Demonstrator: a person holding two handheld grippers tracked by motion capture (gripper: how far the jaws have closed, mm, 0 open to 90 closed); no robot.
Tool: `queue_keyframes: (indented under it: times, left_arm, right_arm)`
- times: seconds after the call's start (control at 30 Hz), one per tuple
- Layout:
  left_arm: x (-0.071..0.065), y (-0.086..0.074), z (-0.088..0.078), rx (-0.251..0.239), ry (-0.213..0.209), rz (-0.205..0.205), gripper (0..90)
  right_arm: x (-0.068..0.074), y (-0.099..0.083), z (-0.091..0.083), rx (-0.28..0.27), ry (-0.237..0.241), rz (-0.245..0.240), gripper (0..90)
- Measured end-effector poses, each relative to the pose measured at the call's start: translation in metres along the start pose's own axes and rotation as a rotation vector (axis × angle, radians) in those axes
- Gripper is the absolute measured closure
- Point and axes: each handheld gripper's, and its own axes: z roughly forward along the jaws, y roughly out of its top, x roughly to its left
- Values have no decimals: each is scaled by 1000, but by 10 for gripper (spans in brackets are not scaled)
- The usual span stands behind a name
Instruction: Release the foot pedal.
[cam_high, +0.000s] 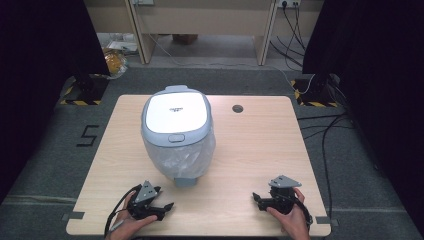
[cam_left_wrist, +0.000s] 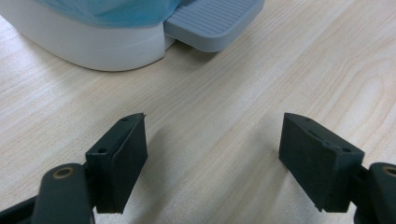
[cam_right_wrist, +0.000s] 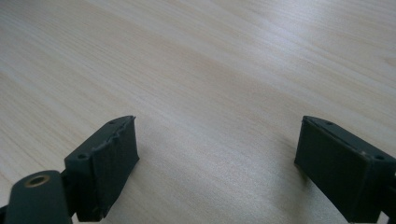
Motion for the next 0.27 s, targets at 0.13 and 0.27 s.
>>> queue_keyframes:
  times: [0.13, 0.27]
  left_arm:
    - [0, 0, 0, -3, -3, -7, 230]
    - [0, 0, 0, -2, -1, -5, 230]
  right_arm:
    - [0, 0, 0, 1, 1, 0, 129]
    - [0, 0, 0, 1, 0, 0, 128]
